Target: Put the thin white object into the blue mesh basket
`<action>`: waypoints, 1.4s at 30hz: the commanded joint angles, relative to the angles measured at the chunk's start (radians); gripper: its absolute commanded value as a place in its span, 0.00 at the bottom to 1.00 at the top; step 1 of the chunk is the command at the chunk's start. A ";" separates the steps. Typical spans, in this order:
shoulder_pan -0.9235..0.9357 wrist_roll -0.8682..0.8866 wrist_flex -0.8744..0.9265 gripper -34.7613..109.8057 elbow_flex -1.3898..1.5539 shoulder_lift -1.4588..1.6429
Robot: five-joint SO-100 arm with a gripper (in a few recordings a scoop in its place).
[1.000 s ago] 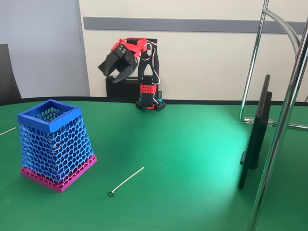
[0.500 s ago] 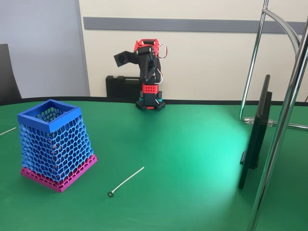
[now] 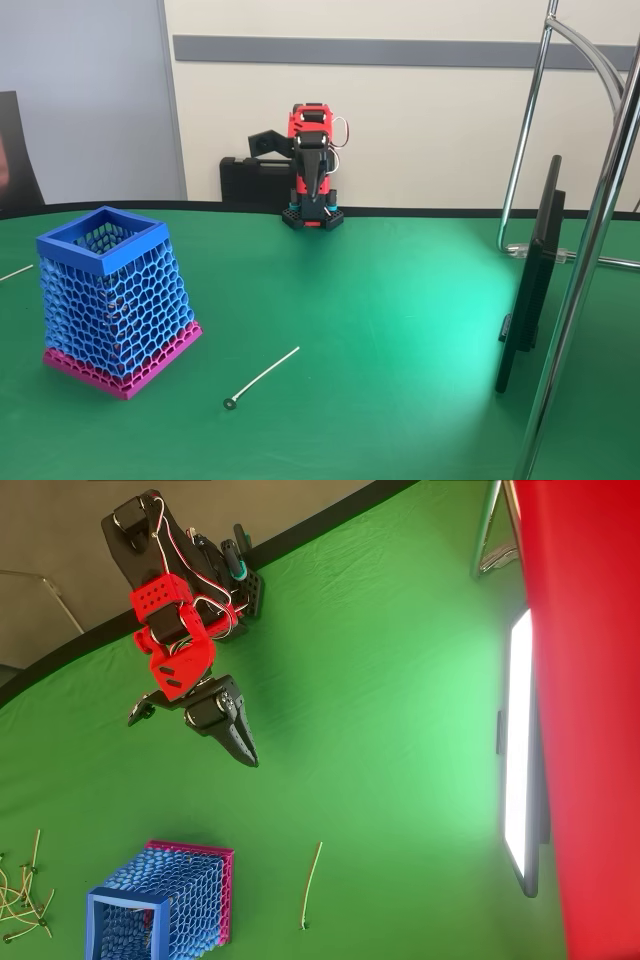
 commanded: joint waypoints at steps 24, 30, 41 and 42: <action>-0.005 -0.080 0.195 0.24 0.382 0.508; -0.008 -0.058 0.276 0.25 0.382 0.508; -0.025 -0.064 0.377 0.25 0.382 0.508; -0.025 -0.064 0.377 0.25 0.382 0.508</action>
